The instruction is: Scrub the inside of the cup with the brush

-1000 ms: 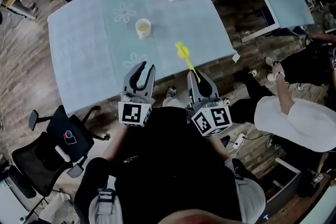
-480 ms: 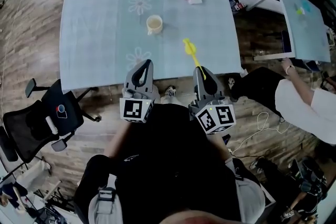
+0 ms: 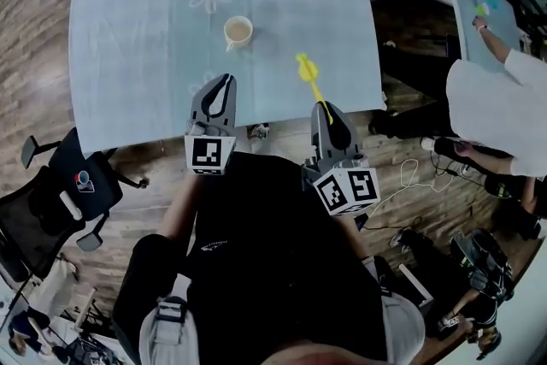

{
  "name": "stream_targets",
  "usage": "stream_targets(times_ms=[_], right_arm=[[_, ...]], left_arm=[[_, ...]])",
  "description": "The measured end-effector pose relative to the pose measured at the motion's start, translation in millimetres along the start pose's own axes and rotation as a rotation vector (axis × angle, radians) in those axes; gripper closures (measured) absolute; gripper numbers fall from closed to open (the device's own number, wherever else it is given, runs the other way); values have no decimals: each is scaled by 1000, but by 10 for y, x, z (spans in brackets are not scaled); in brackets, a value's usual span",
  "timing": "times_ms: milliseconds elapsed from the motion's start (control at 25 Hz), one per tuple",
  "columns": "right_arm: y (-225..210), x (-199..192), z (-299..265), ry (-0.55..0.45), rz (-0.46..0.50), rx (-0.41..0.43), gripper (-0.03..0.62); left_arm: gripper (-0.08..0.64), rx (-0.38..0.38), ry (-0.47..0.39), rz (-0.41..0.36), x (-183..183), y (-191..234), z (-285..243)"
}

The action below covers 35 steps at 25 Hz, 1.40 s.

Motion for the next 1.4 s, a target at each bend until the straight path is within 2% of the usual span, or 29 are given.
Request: stream_targets(times_ms=[200,240,280,320,520,680,1000,1200,1400], right_arm=[[104,99,-214,7,22,-44,554],[128,97,-254,15,24,-51,554],[150,87,-292,26,26,-59,554],[171,70,-328,39,26,-66,554],[306,-32,-459,86,16,-113,554],[356,-59,-539,117,6,-161,554],[370,-79,-705,165,-9,-207,554],[396,-124,-749,205,-14,-235,554],[391,-154,-768,228,-17,-273,554]], left_arm=[[531,-42,-14,-7,-92,265,-306],[490,-51,-15,-7,-124,308,-368],[406,-62,-12,-8,-167,344,-432],[356,-71,-5,-10,-219,377,-496],[270,-89,35,-33,-548,539,-779],[182,-115,64,-3,-798,651,-1003],[163,-139,165,-12,-1227,769,-1455],[156,-167,228,-48,-1517,845,-1670],[156,-186,240,-58,-1650,878,-1788]])
Point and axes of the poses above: the fingertips, and each gripper's own axes: z backward along the fingers, y to its left, x out of its top, the point moved 10 cm from there along z, backward along the fingers, and after that the axes turned 6 degrees about -x, right-handed, at the moved point
